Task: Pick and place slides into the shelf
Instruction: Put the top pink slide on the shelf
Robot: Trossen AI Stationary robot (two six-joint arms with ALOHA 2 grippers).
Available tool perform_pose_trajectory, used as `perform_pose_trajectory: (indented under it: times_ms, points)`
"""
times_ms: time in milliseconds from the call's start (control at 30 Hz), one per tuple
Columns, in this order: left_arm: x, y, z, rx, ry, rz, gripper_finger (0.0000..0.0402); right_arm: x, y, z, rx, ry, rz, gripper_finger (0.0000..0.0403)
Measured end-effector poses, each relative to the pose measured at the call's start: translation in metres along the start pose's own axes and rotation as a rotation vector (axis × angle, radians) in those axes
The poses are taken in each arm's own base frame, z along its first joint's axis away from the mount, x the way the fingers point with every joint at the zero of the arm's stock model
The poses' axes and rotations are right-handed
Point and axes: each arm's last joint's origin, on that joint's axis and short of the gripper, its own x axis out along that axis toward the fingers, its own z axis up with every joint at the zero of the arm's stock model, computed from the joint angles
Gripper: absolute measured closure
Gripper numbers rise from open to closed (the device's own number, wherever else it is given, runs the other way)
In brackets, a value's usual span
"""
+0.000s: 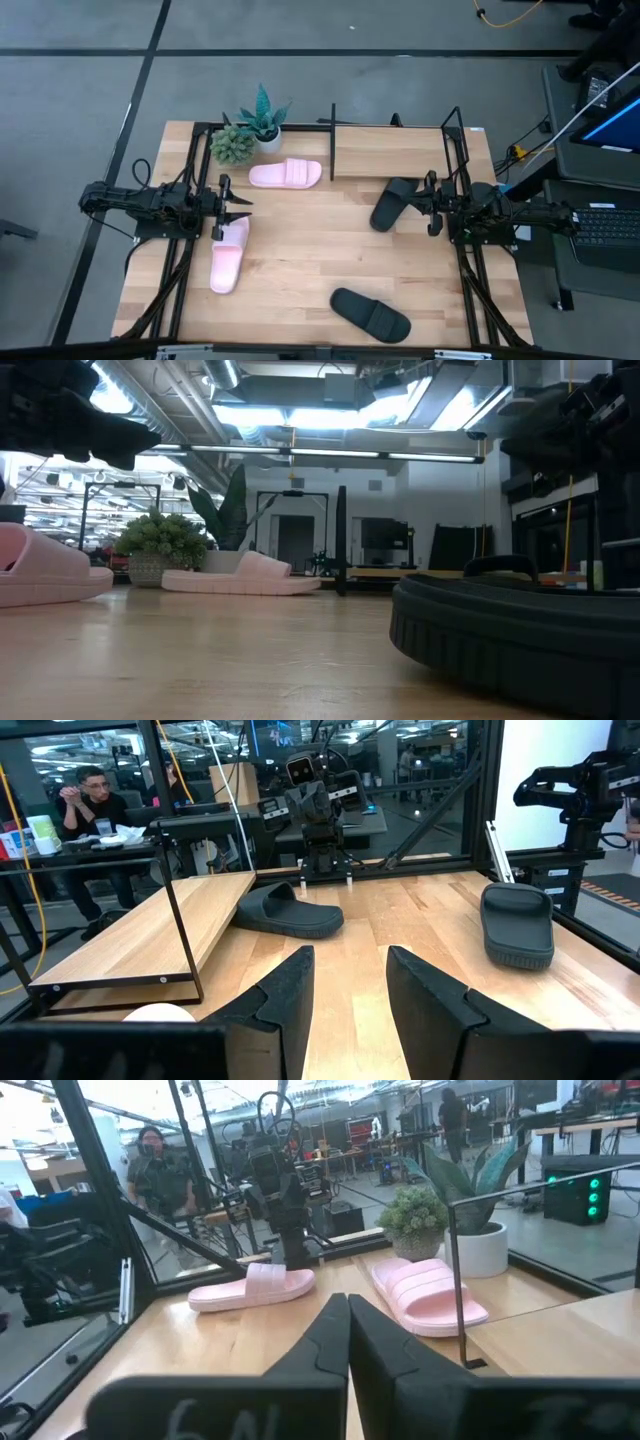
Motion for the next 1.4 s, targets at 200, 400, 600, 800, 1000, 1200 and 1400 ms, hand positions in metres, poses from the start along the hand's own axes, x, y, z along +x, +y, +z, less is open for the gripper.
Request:
perform_pose_trajectory:
  times_ms: [200, 400, 600, 800, 1000, 1200, 1400]
  points:
    - [0.000, 0.000, 0.001, -0.001, -0.011, 0.001, 0.0281, 0.000, 0.000, 0.000, -0.029, 0.000, 0.001, 0.0397]
    - [0.000, 0.000, 0.004, -0.001, -0.040, 0.004, 0.0281, 0.000, 0.000, 0.000, -0.141, 0.000, 0.000, 0.0397]
    - [0.000, 0.000, 0.003, 0.024, -0.035, -0.007, 0.0301, 0.000, 0.000, 0.000, -0.149, -0.001, 0.000, 0.0397]
    - [0.000, 0.000, 0.004, 0.005, -0.045, -0.005, 0.0390, 0.000, 0.000, 0.000, -0.072, 0.000, 0.000, 0.0397]
    - [-0.001, 0.004, 0.008, -0.108, -0.083, 0.107, 0.0397, 0.000, 0.001, 0.006, -0.049, -0.060, 0.010, 0.0397]
    - [0.000, 0.000, 0.009, -0.102, -0.091, -0.015, 0.0400, 0.000, 0.001, 0.006, -0.142, -0.059, 0.008, 0.0399]
    - [-0.002, -0.007, 0.010, 0.001, -0.116, -0.268, 0.0398, 0.003, 0.000, 0.001, -0.179, -0.005, 0.001, 0.0400]
